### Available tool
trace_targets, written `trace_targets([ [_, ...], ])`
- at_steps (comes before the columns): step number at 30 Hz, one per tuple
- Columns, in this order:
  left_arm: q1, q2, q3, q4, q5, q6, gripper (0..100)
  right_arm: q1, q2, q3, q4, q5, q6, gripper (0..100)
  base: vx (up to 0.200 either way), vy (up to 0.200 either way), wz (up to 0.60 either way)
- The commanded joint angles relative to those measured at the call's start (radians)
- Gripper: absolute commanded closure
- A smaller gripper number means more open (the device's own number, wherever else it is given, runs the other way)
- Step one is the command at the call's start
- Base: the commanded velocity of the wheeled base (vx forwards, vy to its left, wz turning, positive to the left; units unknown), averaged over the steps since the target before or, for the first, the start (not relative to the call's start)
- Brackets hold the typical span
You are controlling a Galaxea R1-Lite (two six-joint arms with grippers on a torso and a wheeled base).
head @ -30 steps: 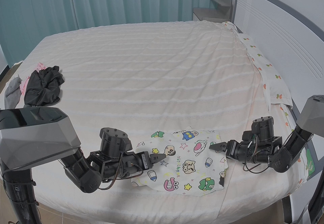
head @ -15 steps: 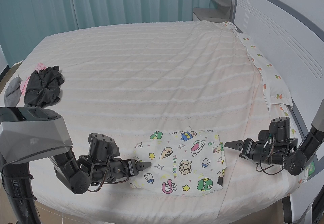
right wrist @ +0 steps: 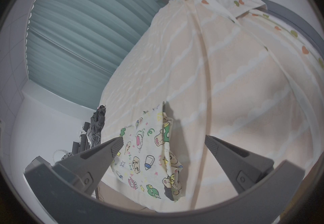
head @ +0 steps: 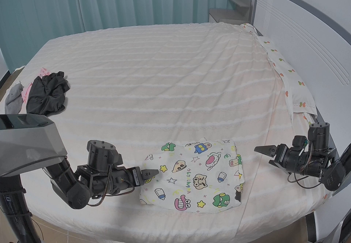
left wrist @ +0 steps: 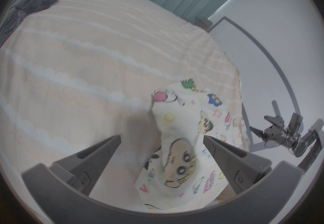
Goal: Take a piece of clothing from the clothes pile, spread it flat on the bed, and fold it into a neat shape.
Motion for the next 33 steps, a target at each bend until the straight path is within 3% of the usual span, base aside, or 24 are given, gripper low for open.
trace_targets([
  [1, 0.034, -0.223, 0.017, -0.006, -0.004, -0.091, 0, -0.001, -0.302, 0.08, 0.016, -0.01, -0.009, 0, 0.0, 0.0, 0.0],
  [6, 0.062, -0.41, 0.08, -0.006, -0.001, -0.103, 0, -0.035, -0.557, 0.142, 0.085, -0.013, -0.041, 0, 0.0, 0.0, 0.0],
  [11, 0.05, -0.754, 0.207, 0.048, 0.085, -0.079, 0, -0.146, -0.988, 0.148, 0.441, -0.013, -0.13, 0, 0.0, 0.0, 0.0],
  [14, 0.046, -0.923, 0.214, 0.217, 0.195, -0.016, 0, -0.184, -1.195, 0.126, 0.642, -0.013, -0.173, 0, 0.0, 0.0, 0.0],
  [16, 0.022, -1.095, 0.206, 0.402, 0.293, 0.041, 0, -0.212, -1.378, 0.119, 0.811, -0.013, -0.253, 0, 0.0, 0.0, 0.0],
  [20, -0.05, -1.434, 0.203, 0.658, 0.347, 0.079, 0, -0.219, -1.68, 0.12, 1.027, -0.011, -0.357, 0, 0.0, 0.0, 0.0],
  [23, -0.041, -1.645, 0.201, 0.901, 0.428, 0.197, 0, -0.205, -1.809, 0.114, 1.099, -0.031, -0.44, 0, 0.0, 0.0, 0.0],
  [27, 0.073, -1.869, 0.171, 1.074, 0.44, 0.253, 0, -0.198, -1.815, 0.117, 1.101, -0.159, -0.499, 0, 0.0, 0.0, 0.0],
  [30, 0.257, -1.894, 0.171, 1.117, 0.439, 0.257, 0, -0.199, -1.813, 0.184, 1.096, -0.205, -0.555, 0, 0.0, 0.0, 0.0],
  [33, 0.395, -1.934, 0.177, 1.134, 0.427, 0.274, 0, -0.198, -1.815, 0.273, 1.029, -0.34, -0.623, 0, 0.0, 0.0, 0.0],
])
